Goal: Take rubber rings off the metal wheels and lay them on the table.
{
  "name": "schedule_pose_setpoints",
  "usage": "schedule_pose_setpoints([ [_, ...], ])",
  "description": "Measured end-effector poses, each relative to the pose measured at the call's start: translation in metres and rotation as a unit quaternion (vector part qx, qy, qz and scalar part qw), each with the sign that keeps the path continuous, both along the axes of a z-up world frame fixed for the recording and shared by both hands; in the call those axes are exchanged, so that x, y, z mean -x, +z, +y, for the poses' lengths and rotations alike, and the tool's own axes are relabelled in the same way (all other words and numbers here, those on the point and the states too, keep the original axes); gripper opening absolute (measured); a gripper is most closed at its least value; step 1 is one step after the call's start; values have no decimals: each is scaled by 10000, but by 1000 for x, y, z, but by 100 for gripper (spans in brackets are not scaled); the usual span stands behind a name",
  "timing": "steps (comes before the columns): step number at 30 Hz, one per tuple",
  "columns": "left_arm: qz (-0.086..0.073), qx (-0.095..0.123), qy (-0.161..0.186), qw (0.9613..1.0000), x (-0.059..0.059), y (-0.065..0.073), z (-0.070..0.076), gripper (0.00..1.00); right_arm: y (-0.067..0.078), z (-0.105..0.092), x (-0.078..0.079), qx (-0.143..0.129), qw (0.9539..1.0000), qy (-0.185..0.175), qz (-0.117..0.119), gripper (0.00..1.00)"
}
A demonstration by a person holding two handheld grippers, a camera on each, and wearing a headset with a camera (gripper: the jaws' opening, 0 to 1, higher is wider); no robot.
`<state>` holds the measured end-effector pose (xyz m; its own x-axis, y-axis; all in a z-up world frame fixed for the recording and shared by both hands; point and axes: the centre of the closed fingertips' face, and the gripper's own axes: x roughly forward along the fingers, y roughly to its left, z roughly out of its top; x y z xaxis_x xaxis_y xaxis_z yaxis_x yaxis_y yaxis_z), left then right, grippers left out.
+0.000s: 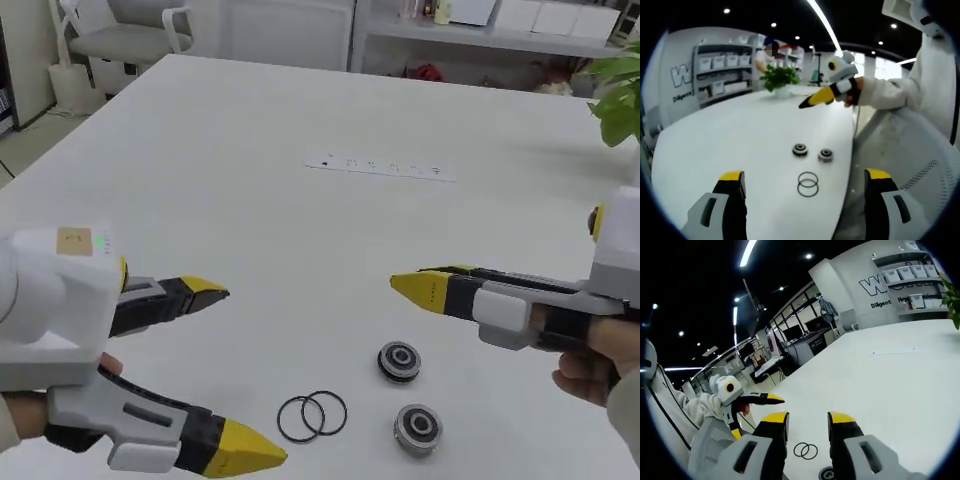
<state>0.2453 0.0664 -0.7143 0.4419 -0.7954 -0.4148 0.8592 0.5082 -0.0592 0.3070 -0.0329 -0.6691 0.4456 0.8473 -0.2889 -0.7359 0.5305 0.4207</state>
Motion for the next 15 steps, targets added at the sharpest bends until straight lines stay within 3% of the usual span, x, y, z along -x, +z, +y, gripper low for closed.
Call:
schedule_pose_setpoints([
  [10, -152, -25, -38, 9999, -4, 21, -5, 100, 1, -41, 5, 217, 9997, -2, -89, 31],
  [13, -181, -108, -77, 9997, -6, 27, -8, 100, 3, -53, 9, 163, 9998, 26, -73, 33],
  [15, -319, -158, -107, 9993, -8, 35, -12, 100, 3, -60, 13, 151, 9998, 67, -85, 34],
])
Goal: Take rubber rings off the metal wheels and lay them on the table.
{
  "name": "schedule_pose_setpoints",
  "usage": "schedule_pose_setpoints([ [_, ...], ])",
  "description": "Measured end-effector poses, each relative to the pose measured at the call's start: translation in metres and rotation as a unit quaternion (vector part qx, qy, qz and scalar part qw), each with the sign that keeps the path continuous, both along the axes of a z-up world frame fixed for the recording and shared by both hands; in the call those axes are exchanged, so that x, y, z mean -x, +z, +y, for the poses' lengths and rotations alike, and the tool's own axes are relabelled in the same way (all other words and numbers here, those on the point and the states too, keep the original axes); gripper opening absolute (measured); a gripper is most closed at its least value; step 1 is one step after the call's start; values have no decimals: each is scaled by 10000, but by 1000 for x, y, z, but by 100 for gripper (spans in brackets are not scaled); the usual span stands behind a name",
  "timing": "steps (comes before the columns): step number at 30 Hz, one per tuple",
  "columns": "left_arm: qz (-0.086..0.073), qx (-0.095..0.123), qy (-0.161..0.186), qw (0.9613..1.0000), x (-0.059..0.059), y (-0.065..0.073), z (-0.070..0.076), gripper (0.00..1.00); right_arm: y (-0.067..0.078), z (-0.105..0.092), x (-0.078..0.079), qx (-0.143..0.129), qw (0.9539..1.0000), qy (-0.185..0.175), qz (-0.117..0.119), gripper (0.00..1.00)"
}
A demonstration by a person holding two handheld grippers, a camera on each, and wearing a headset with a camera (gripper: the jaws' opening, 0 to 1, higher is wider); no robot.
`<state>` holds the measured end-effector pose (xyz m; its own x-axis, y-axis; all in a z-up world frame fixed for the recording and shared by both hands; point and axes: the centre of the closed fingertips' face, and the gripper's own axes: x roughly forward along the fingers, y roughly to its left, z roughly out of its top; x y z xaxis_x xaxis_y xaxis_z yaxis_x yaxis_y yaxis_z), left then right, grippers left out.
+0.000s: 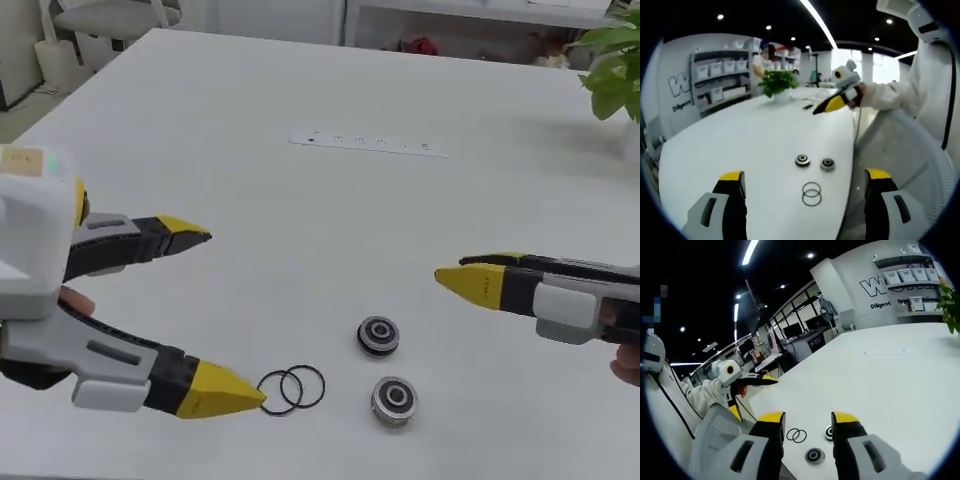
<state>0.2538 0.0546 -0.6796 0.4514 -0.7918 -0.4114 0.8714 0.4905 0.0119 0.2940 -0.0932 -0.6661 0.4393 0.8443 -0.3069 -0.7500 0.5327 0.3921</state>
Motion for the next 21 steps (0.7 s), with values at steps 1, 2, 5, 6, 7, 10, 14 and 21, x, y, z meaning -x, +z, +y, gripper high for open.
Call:
schedule_pose_setpoints([
  [1, -47, 6, -27, 10000, -1, 6, -3, 100, -1, -4, 2, 27, 10000, 41, -5, 34],
  [2, -64, 5, -45, 10000, -2, 9, -4, 100, -2, -7, 4, 46, 10000, 58, -4, 35],
  [5, -197, -41, -112, 9997, -5, 21, -11, 100, -5, -16, 5, 113, 9999, 89, -35, 36],
  [6, -223, -64, -131, 9996, -5, 23, -12, 100, -6, -19, 4, 143, 9999, 83, -46, 36],
  [7, -249, -89, -153, 9995, -5, 25, -14, 100, -6, -21, 3, 167, 9998, 75, -57, 36],
  [10, -353, -235, -256, 9988, -6, 30, -19, 100, -11, -28, -2, 253, 9996, 29, -103, 38],
  [14, -494, -317, -293, 9978, -10, 34, -23, 98, -19, -33, -4, 414, 9991, 44, -108, 38],
  [21, -531, 52, -360, 9979, -26, 50, -40, 92, -25, -33, -6, 501, 9982, 129, -301, 37],
])
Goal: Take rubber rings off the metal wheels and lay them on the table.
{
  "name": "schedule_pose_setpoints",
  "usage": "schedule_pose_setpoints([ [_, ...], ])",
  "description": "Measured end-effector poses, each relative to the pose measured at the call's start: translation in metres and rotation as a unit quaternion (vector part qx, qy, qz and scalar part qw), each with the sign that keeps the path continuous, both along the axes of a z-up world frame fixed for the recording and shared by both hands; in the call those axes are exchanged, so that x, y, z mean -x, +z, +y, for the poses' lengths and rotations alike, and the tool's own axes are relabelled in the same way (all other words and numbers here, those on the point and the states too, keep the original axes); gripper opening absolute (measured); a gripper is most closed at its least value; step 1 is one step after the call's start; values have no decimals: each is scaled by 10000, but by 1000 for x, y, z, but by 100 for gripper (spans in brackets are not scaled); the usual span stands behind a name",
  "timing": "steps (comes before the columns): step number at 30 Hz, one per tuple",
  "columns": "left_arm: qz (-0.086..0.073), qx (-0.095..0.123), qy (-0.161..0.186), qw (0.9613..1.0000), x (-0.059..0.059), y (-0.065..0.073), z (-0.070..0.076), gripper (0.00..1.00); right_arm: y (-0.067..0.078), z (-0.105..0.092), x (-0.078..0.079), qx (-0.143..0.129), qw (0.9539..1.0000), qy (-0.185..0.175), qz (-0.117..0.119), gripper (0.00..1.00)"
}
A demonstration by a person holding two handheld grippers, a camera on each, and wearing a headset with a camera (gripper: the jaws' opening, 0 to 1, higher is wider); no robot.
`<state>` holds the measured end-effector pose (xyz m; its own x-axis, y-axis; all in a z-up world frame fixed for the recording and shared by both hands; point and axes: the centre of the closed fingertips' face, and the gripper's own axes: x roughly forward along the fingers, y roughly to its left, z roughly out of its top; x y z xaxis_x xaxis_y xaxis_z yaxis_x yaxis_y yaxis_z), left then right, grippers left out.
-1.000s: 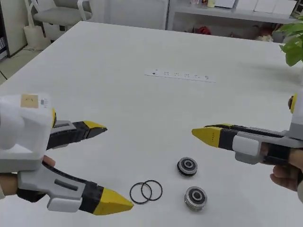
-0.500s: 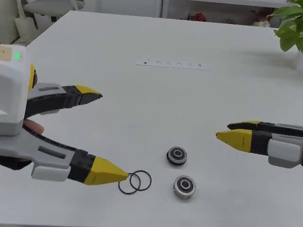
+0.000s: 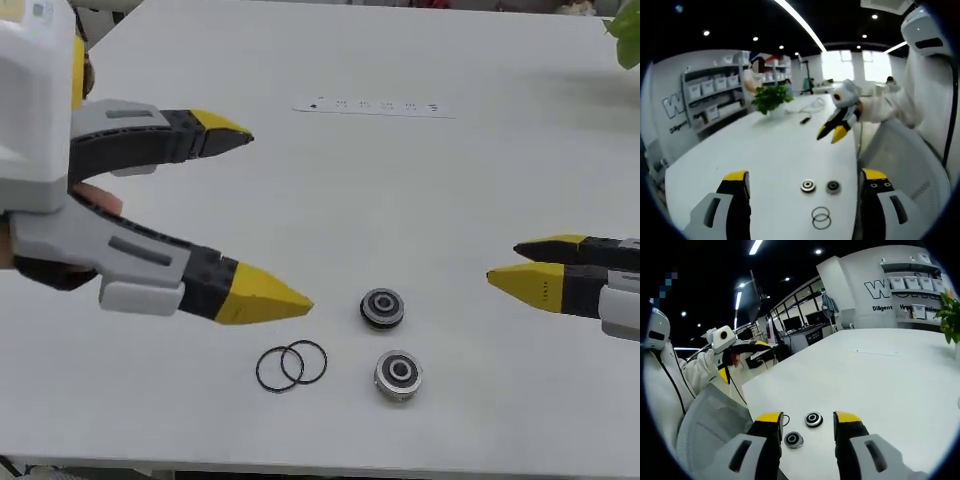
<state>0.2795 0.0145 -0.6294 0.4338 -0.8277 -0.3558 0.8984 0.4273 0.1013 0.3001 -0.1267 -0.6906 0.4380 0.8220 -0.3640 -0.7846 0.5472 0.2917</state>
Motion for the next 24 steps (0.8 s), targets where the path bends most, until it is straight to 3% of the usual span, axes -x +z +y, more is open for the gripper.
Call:
schedule_pose_setpoints([
  [3, 30, -111, -22, 9999, -11, -3, -7, 88, -5, 2, -2, 54, 10000, 68, -31, 37],
  [6, -135, -215, -113, 9996, -22, -2, -19, 87, -12, 5, -5, 163, 9998, 134, -40, 36],
  [10, -182, 66, -306, 9993, -30, 7, -38, 84, -16, 9, -9, 151, 9997, 194, -18, 36],
  [13, -182, 97, -372, 9991, -36, 6, -46, 80, -19, 14, -14, 69, 9998, 203, 9, 36],
  [15, -185, 38, -435, 9989, -45, -4, -49, 80, -22, 15, -16, 110, 9997, 234, 28, 36],
  [18, -92, -128, -538, 9984, -49, -19, -55, 77, -30, 17, -19, 218, 9993, 314, 57, 36],
  [22, -218, -279, -597, 9976, -56, -37, -61, 61, -44, 22, -26, 313, 9986, 385, 187, 33],
  [24, -67, -217, -636, 9977, -54, -48, -64, 58, -50, 27, -27, 378, 9979, 480, 234, 33],
])
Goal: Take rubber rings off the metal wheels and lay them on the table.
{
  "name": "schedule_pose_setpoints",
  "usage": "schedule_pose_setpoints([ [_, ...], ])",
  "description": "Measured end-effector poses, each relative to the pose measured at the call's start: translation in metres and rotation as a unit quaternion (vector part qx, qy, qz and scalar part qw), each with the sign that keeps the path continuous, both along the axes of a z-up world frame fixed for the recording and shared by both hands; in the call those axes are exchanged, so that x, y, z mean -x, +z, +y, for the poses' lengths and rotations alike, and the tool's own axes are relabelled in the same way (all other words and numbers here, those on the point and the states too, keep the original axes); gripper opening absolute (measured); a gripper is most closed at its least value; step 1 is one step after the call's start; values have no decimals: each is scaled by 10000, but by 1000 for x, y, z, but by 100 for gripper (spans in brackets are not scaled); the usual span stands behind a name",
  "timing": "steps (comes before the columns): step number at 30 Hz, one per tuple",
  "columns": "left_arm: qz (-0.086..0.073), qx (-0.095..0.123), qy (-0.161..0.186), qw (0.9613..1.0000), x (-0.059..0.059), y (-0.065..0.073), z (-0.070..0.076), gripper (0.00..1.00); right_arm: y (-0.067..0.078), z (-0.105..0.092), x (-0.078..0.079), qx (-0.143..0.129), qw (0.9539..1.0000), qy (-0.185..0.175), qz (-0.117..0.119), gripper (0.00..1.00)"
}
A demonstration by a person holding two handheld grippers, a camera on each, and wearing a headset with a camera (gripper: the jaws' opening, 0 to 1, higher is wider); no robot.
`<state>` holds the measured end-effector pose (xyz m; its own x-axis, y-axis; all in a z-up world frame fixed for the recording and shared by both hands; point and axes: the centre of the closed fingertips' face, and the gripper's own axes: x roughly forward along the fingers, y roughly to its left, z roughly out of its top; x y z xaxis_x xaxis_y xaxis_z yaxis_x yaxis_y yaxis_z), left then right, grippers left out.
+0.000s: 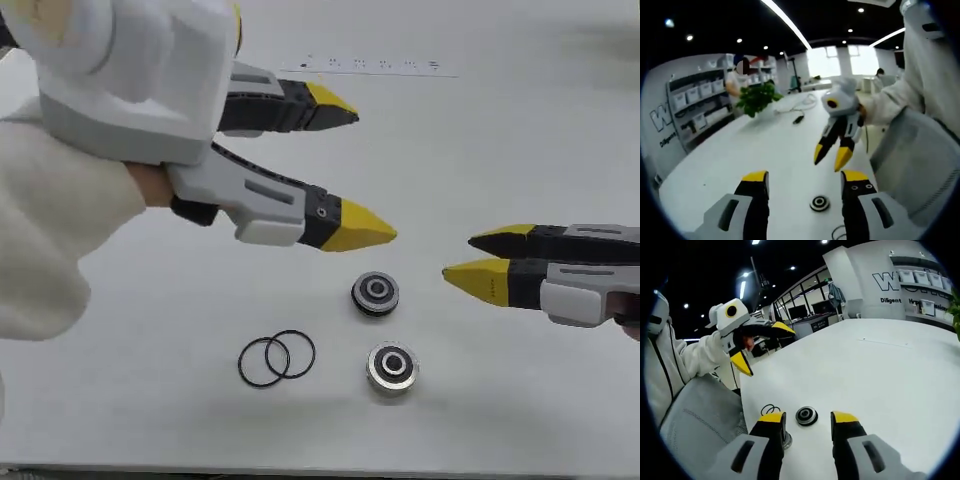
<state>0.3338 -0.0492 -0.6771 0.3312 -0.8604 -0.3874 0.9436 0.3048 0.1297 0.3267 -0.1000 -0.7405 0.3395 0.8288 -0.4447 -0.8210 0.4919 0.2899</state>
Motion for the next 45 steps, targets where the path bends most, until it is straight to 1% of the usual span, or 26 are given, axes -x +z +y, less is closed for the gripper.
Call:
schedule_pose_setpoints([
  [2, 49, 49, 9, 10000, -1, -7, -1, 57, -4, 6, 0, 5, 9999, 116, 18, 33],
  [3, 107, 37, 44, 9999, -3, -13, 0, 56, -5, 8, -1, 5, 9999, 153, 34, 32],
  [5, 181, 25, 79, 9998, -4, -21, 1, 55, -8, 12, -1, 9, 9997, 215, 76, 32],
  [6, 265, 39, 102, 9996, -5, -26, 2, 55, -10, 15, 0, 31, 9996, 274, 76, 32],
  [8, 404, 126, 172, 9990, -7, -31, 3, 56, -14, 18, 3, 74, 9992, 397, 41, 32],
  [9, 438, 168, 203, 9987, -8, -33, 3, 55, -16, 19, 4, 101, 9990, 438, 44, 31],
  [12, 519, 189, 272, 9981, -9, -41, 1, 54, -26, 22, 5, 166, 9985, 523, 37, 30],
  [14, 579, 205, 269, 9977, -8, -46, -2, 52, -30, 24, 4, 99, 9986, 506, 76, 30],
  [16, 635, 189, 241, 9975, -5, -51, -5, 49, -35, 26, 3, 79, 9987, 502, 75, 29],
  [17, 628, 143, 221, 9977, -3, -55, -6, 47, -38, 27, 2, 90, 9987, 498, 79, 29],
  [18, 582, 78, 186, 9981, -2, -58, -6, 44, -40, 28, 2, 108, 9987, 501, 77, 29],
  [19, 493, 17, 161, 9987, -2, -61, -8, 42, -43, 28, 2, 131, 9986, 509, 76, 29],
  [21, 493, 8, 143, 9987, -1, -64, -10, 38, -47, 29, 3, 178, 9984, 533, 111, 29],
  [23, 586, 62, 154, 9981, 0, -69, -13, 38, -51, 30, 5, 223, 9981, 558, 92, 28],
  [24, 647, 41, 151, 9978, 1, -74, -14, 39, -53, 30, 5, 252, 9980, 576, 82, 28],
  [26, 670, -37, 152, 9976, 2, -81, -14, 39, -55, 31, 4, 291, 9980, 565, 57, 27],
  [27, 736, -36, 173, 9971, 2, -86, -13, 39, -56, 32, 4, 294, 9980, 556, 48, 27],
  [28, 854, -7, 195, 9962, 3, -90, -14, 38, -58, 32, 3, 314, 9980, 540, 50, 27],
  [30, 901, -9, 204, 9957, 4, -93, -14, 36, -60, 33, 3, 332, 9979, 549, 5, 27],
  [34, 885, -123, 186, 9958, 6, -101, -16, 30, -64, 36, 5, 388, 9974, 602, -33, 26],
  [38, 926, -147, 169, 9955, 8, -106, -18, 27, -67, 36, 6, 499, 9964, 669, -119, 26],
  [41, 869, -230, 145, 9958, 9, -109, -19, 25, -67, 37, 6, 521, 9961, 688, -186, 25],
  [45, 873, -254, 189, 9957, 7, -111, -18, 23, -67, 37, 4, 529, 9959, 680, -268, 24],
])
